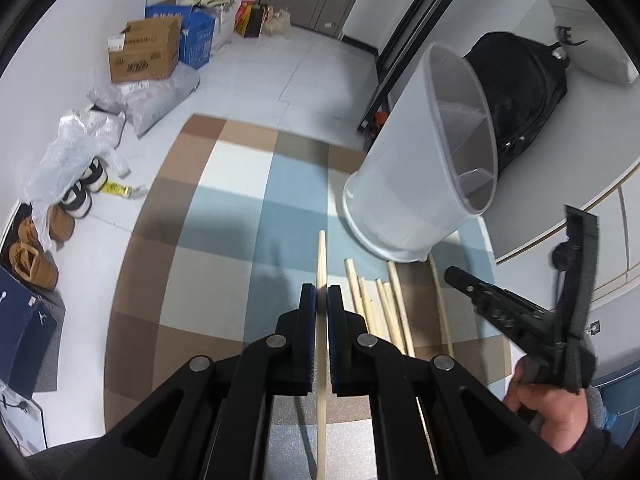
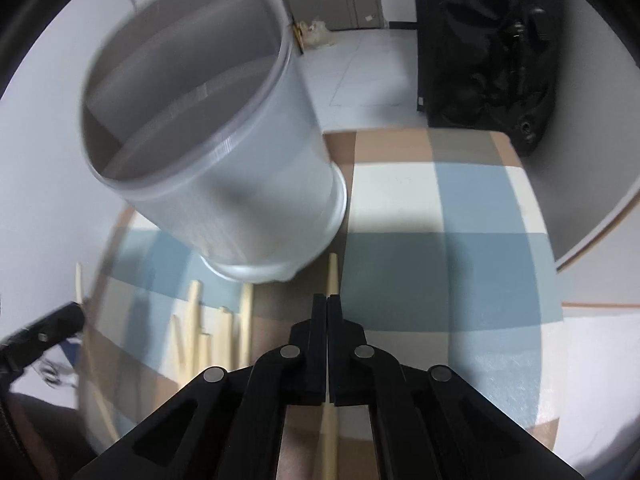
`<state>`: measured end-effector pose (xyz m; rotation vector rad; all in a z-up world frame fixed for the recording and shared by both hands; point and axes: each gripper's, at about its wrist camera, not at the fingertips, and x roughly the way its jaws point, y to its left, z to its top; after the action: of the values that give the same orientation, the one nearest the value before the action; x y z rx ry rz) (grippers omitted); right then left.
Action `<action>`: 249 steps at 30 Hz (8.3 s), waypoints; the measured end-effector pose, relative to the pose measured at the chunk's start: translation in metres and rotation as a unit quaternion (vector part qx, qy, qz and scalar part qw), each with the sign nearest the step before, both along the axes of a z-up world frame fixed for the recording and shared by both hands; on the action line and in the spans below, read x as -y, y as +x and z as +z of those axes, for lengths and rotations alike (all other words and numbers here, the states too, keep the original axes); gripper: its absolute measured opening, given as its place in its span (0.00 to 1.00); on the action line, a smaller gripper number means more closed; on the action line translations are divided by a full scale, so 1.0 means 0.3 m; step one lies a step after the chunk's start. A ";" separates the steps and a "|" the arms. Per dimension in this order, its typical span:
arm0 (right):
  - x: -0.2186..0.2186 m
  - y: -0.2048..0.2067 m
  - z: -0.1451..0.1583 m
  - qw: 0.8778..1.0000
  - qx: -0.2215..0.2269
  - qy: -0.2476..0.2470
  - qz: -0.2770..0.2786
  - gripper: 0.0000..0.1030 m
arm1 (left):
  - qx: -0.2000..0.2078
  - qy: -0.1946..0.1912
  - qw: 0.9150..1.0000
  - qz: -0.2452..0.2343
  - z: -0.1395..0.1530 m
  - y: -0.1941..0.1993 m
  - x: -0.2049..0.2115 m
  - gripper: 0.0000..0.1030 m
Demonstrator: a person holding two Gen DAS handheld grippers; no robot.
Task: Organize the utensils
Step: 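Lift both held chopsticks upright and carry them above the white holder, then open both grippers to drop the chopsticks into the white holder, then move both grippers back down to the chopstick pile, then grasp one chopstick from the pile with the right gripper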
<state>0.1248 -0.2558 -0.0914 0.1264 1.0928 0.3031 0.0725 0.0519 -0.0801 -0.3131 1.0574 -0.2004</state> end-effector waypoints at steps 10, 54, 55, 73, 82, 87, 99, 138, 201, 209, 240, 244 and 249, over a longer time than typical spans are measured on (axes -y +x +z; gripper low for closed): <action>0.063 -0.019 0.078 0.998 0.005 0.053 0.026 0.00 | 0.031 0.005 1.000 -0.001 0.046 -0.038 0.007 0.01; 0.198 -0.102 0.434 0.965 0.178 0.191 0.002 0.05 | 0.135 0.012 0.990 -0.045 0.345 -0.048 0.107 0.01; 0.198 -0.102 0.453 0.963 0.187 0.193 0.003 0.05 | 0.137 0.013 0.989 -0.046 0.356 -0.044 0.110 0.01; 0.065 0.199 0.787 0.929 0.312 0.199 0.009 0.05 | 0.216 0.048 0.973 -0.066 0.649 0.122 0.138 0.01; -0.037 0.366 0.735 0.923 0.335 0.189 -0.004 0.05 | 0.209 0.054 0.974 -0.073 0.592 0.233 0.121 0.01; -0.069 0.407 0.663 0.921 0.343 0.186 -0.010 0.05 | 0.194 0.051 0.977 -0.074 0.547 0.277 0.099 0.01; -0.151 0.365 0.557 0.904 0.401 0.150 0.006 0.05 | 0.177 0.056 0.979 -0.081 0.472 0.298 0.114 0.01; 0.174 0.115 0.552 0.940 0.288 0.181 0.031 0.68 | 0.165 0.035 0.985 -0.042 0.428 0.188 0.091 0.52; -0.090 -0.057 0.007 0.997 -0.023 0.008 0.068 0.41 | 0.061 0.077 0.993 0.061 0.005 -0.084 -0.065 0.90; -0.151 -0.016 -0.039 0.997 -0.020 -0.039 0.067 0.29 | 0.056 0.091 0.992 0.060 -0.006 -0.090 -0.088 0.90; -0.063 -0.157 -0.006 0.997 -0.042 -0.033 0.051 0.06 | 0.056 0.105 0.992 0.041 -0.014 -0.093 -0.072 0.90; -0.077 -0.145 -0.002 0.996 -0.043 -0.037 0.063 0.06 | 0.050 0.109 0.992 0.038 -0.023 -0.090 -0.062 0.90; -0.161 -0.081 -0.035 0.994 -0.039 -0.061 0.084 0.07 | 0.037 0.107 0.993 0.032 -0.039 -0.085 -0.053 0.90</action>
<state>0.1005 -0.2074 -0.1021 -0.0644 1.1990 0.3834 0.0469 0.0680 -0.0918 -0.1448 0.9844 -0.0402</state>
